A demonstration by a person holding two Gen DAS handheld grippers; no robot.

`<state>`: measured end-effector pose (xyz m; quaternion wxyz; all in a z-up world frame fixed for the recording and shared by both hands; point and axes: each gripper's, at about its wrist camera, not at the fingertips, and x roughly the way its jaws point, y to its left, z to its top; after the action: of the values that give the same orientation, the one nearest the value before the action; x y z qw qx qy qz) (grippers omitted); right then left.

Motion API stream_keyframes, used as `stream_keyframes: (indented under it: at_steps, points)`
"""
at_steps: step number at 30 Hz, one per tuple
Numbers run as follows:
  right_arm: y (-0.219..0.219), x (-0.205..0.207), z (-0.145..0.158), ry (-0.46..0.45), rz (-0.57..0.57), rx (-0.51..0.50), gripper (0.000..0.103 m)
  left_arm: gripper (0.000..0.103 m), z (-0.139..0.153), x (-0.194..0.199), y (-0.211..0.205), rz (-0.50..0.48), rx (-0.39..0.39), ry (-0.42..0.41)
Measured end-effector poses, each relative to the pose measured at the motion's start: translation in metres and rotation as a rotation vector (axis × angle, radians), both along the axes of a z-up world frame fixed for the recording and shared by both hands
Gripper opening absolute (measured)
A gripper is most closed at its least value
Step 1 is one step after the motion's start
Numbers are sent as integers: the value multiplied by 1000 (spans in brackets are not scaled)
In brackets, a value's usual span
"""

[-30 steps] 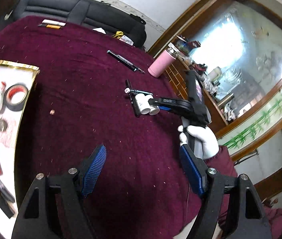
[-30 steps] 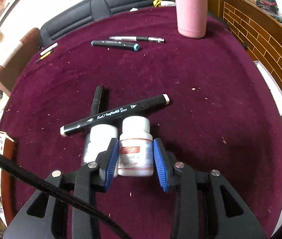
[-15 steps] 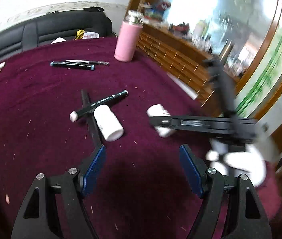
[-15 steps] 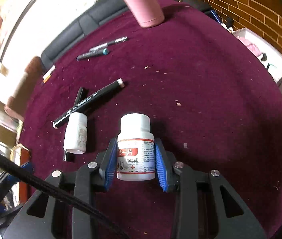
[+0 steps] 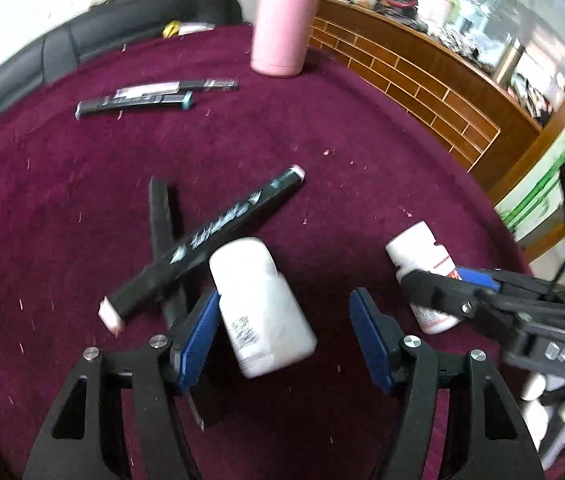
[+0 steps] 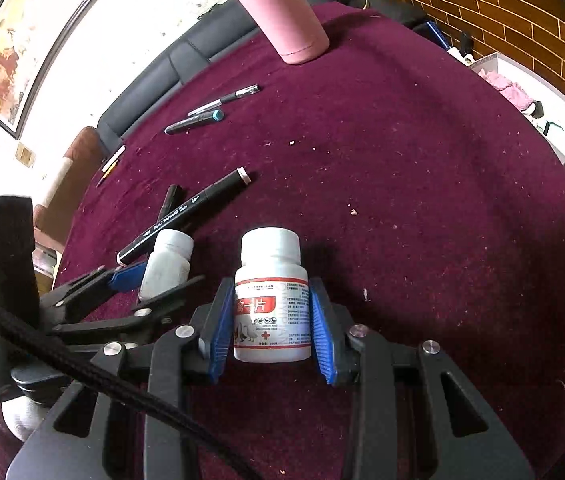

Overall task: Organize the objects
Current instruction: 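Grasp the white QR-labelled pill bottle with the left tool, then carry both pill bottles over the tray and open both tools to release them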

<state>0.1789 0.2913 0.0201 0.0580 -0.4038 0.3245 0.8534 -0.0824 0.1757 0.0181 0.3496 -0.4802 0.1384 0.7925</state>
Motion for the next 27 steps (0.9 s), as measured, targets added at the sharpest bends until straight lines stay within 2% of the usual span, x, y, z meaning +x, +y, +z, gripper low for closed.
stream_keyframes:
  at_steps: [5,11,12,13,14,20,23,27]
  points:
    - [-1,1,0,3,-4,22,33,60,-4,7,18,-36,-75,101]
    - [-5,-1,1,10,-4,66,33,58,-5,11,15,-41,-55,127]
    - [-7,-2,1,10,-2,78,33,50,-4,13,13,-43,-49,127]
    - [-8,-2,1,10,0,92,33,35,-3,14,12,-44,-42,124]
    - [-10,-2,1,10,2,106,33,28,-1,15,9,-43,-33,116]
    - [-10,-3,1,18,7,121,33,28,8,31,-35,14,92,41]
    - [-2,0,-1,40,0,53,33,28,21,48,-68,56,180,4]
    - [8,3,-7,71,-11,-65,33,28,45,81,-119,101,272,6]
